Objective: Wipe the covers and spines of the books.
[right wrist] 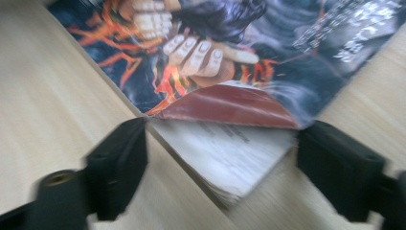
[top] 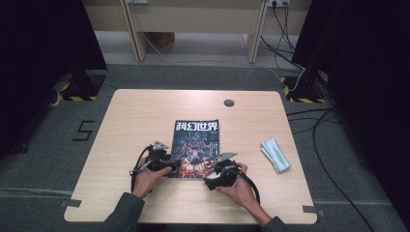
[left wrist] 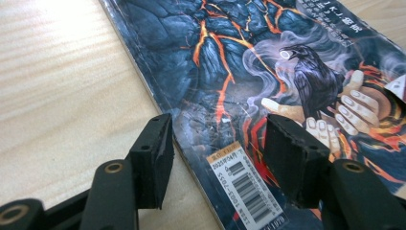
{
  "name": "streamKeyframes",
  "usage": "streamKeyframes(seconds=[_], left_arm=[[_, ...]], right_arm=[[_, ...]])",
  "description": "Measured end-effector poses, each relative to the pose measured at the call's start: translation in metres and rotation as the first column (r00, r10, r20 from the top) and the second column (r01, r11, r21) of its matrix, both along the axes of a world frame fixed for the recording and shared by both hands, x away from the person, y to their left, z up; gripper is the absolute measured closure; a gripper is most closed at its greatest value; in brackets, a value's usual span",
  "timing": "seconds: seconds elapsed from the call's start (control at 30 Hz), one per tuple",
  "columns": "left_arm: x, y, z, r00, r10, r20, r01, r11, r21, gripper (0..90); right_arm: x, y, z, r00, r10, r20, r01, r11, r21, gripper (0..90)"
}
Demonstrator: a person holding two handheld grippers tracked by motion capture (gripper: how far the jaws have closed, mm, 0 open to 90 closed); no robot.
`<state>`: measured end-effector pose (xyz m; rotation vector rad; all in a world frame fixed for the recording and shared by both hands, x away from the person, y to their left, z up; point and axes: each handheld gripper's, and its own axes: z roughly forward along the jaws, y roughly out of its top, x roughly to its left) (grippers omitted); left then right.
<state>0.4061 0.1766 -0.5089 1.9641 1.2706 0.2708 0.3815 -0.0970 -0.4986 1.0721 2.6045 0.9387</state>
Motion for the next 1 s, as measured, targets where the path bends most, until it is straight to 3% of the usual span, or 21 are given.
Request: streamKeyframes(seconds=[0.03, 0.1, 0.17, 0.23, 0.3, 0.37, 0.43, 0.6, 0.63, 0.67, 0.8, 0.83, 1.0], left_arm=[[-0.001, 0.002, 0.0, 1.0, -0.002, 0.003, 0.002, 0.9999, -0.01, 41.6], [-0.005, 0.007, 0.001, 1.0, 0.004, 0.006, -0.004, 0.9996, -0.027, 40.0], [-0.008, 0.01, 0.003, 0.9999, 0.007, 0.012, -0.006, 0.9991, -0.041, 39.6], [-0.012, 0.015, 0.005, 0.9998, 0.013, 0.017, -0.012, 0.9988, -0.048, 37.9], [-0.016, 0.021, 0.007, 0.9996, 0.017, 0.023, -0.016, 0.9988, -0.047, 36.6], [-0.019, 0.027, 0.006, 0.9996, 0.023, 0.02, -0.022, 0.9985, -0.051, 36.3], [-0.022, 0.034, 0.005, 0.9997, 0.022, 0.009, -0.021, 0.9985, -0.051, 35.5], [-0.028, 0.049, 0.003, 0.9992, 0.04, 0.003, -0.04, 0.9984, -0.04, 30.8], [-0.029, 0.051, 0.002, 0.9992, 0.039, 0.0, -0.039, 0.9988, -0.031, 28.7], [-0.03, 0.054, 0.002, 0.9991, 0.041, 0.002, -0.041, 0.999, -0.019, 28.7], [-0.034, 0.062, 0.001, 0.9974, 0.069, 0.02, -0.069, 0.9972, 0.028, 24.9], [-0.035, 0.064, 0.001, 0.9974, 0.069, 0.019, -0.07, 0.9973, 0.024, 24.8], [-0.039, 0.069, -0.003, 0.9975, 0.067, 0.022, -0.069, 0.9948, 0.076, 23.3]], right_arm=[[0.001, -0.005, 0.002, 1.0, 0.008, -0.001, -0.008, 0.9998, 0.019, 28.9], [0.002, -0.032, 0.016, 0.9994, -0.021, 0.027, 0.02, 0.999, 0.039, 29.8], [0.004, -0.04, 0.019, 0.9992, -0.029, 0.029, 0.027, 0.9987, 0.043, 31.7], [0.007, -0.062, 0.026, 0.9967, -0.067, 0.046, 0.064, 0.996, 0.061, 37.8], [0.015, -0.089, 0.031, 0.99, -0.114, 0.083, 0.112, 0.9934, 0.025, 45.7], [0.017, -0.097, 0.033, 0.9869, -0.133, 0.092, 0.133, 0.9911, 0.009, 46.5], [0.022, -0.112, 0.035, 0.9778, -0.181, 0.106, 0.182, 0.9832, -0.006, 48.0], [0.029, -0.144, 0.045, 0.9535, -0.271, 0.132, 0.272, 0.9623, 0.012, 49.1], [0.031, -0.157, 0.049, 0.9388, -0.307, 0.156, 0.311, 0.9504, -0.001, 50.6], [0.031, -0.157, 0.049, 0.9388, -0.307, 0.156, 0.311, 0.9504, -0.001, 50.6], [0.034, -0.184, 0.048, 0.9119, -0.379, 0.157, 0.384, 0.9231, -0.004, 50.9], [0.035, -0.194, 0.043, 0.9055, -0.402, 0.137, 0.406, 0.9138, -0.006, 52.3], [0.039, -0.206, 0.033, 0.8986, -0.426, 0.106, 0.43, 0.9024, -0.022, 55.6]])
